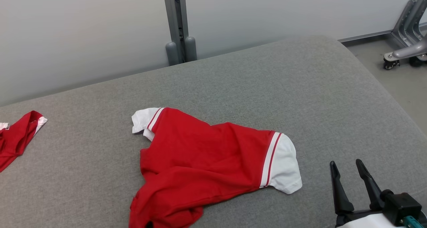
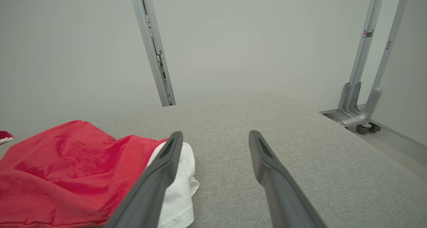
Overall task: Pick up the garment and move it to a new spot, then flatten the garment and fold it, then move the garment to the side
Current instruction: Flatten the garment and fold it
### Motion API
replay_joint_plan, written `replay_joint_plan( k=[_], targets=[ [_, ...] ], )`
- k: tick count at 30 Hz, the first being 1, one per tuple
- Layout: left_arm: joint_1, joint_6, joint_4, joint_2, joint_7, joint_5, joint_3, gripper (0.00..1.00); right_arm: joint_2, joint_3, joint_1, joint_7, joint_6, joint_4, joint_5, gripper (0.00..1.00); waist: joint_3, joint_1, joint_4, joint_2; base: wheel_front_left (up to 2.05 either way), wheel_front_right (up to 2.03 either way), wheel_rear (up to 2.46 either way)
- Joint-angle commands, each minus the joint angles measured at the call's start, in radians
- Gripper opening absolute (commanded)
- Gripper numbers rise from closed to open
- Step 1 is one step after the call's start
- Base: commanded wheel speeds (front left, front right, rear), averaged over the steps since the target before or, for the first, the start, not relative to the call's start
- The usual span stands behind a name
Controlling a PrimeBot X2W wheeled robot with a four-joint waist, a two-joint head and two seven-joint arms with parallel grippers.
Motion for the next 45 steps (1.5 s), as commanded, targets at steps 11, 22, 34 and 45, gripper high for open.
replay_joint_plan(
  k=[11,22,34,45],
  targets=[
    [0.005,-0.082,-0.238,0.278,0.04,0.083,0.054,0.0,-0.005,-0.017,0.022,0.0,0.0,-0.005,0.004,1.0,-0.014,0.0,0.055,0.0,0.0,0.0,0.0],
    [0.066,-0.213,-0.417,0.548,0.295,0.219,-0.113,0.0,-0.005,-0.023,0.023,0.0,0.0,0.001,0.012,1.0,-0.003,0.0,0.116,0.0,0.0,0.0,0.0],
    [0.007,-0.193,-0.165,0.383,0.223,0.332,-0.172,1.0,-0.005,-0.023,0.014,0.0,0.0,0.003,0.006,1.0,0.01,0.0,0.135,0.0,0.0,0.0,0.0],
    [0.156,0.033,-0.259,0.355,-0.016,0.292,0.026,1.0,-0.005,-0.102,0.043,0.0,0.0,-0.053,-0.019,1.0,-0.049,0.0,0.117,0.0,0.0,0.0,0.0]
  ],
)
